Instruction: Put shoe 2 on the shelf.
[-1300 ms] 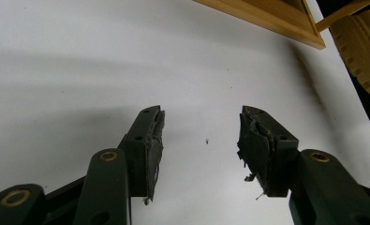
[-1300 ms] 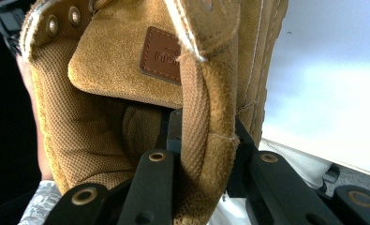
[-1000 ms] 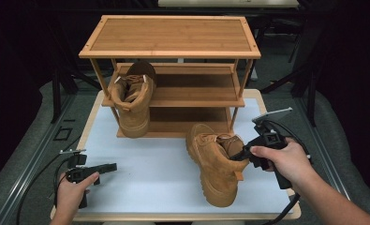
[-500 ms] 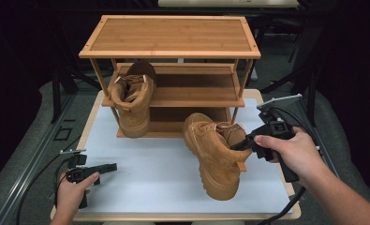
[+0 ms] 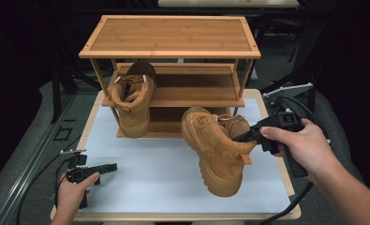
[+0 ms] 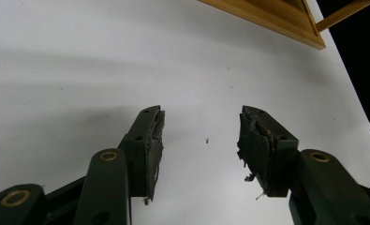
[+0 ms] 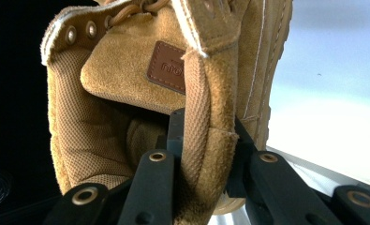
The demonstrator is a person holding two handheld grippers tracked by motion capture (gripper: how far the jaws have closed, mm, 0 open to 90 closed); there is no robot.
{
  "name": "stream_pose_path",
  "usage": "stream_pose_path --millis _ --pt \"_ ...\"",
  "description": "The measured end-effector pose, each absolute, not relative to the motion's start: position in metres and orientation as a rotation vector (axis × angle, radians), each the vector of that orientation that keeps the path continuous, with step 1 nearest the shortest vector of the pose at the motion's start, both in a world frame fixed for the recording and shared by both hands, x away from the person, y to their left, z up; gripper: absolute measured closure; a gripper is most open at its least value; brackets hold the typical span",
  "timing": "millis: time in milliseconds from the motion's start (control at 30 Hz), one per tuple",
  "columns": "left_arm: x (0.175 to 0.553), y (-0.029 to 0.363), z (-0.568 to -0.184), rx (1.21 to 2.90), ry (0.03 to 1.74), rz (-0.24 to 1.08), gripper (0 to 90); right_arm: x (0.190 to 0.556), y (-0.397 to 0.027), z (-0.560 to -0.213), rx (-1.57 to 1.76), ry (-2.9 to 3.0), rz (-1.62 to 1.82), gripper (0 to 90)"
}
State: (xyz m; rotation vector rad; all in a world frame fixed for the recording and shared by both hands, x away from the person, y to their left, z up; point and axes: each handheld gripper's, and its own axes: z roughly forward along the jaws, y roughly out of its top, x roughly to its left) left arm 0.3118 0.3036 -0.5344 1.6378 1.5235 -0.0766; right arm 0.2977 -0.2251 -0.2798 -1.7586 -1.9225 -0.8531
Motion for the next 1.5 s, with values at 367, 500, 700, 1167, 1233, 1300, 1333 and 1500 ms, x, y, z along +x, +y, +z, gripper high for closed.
stream_pose_path --millis 367,500,700,1167,1233,1300,1333,1500 --pt "0.312 0.303 -0.535 1.637 1.524 -0.075 49.4 0.296 -0.227 -0.259 -1.755 -1.939 -0.922 77.1" --pt "0.312 0.303 -0.535 1.638 1.524 -0.075 49.4 0.301 -0.227 -0.256 -1.756 -1.940 -0.946 77.1" --pt "0.312 0.304 -0.535 1.641 1.526 -0.076 49.4 0.307 -0.229 -0.248 -1.757 -1.937 -0.970 77.1" --pt "0.312 0.305 -0.535 1.638 1.529 -0.078 49.4 0.334 -0.228 -0.245 -1.810 -1.916 -1.052 77.4" --pt "0.312 0.305 -0.535 1.638 1.529 -0.078 49.4 0.339 -0.227 -0.247 -1.820 -1.910 -1.065 77.4" --pt "0.312 0.305 -0.535 1.633 1.530 -0.078 49.4 0.344 -0.226 -0.249 -1.830 -1.899 -1.073 77.4" --pt "0.312 0.305 -0.535 1.634 1.530 -0.077 49.4 0.347 -0.226 -0.250 -1.827 -1.896 -1.070 77.4" --pt "0.313 0.306 -0.536 1.647 1.525 -0.077 49.4 0.361 -0.224 -0.258 -1.849 -1.864 -1.093 77.4"
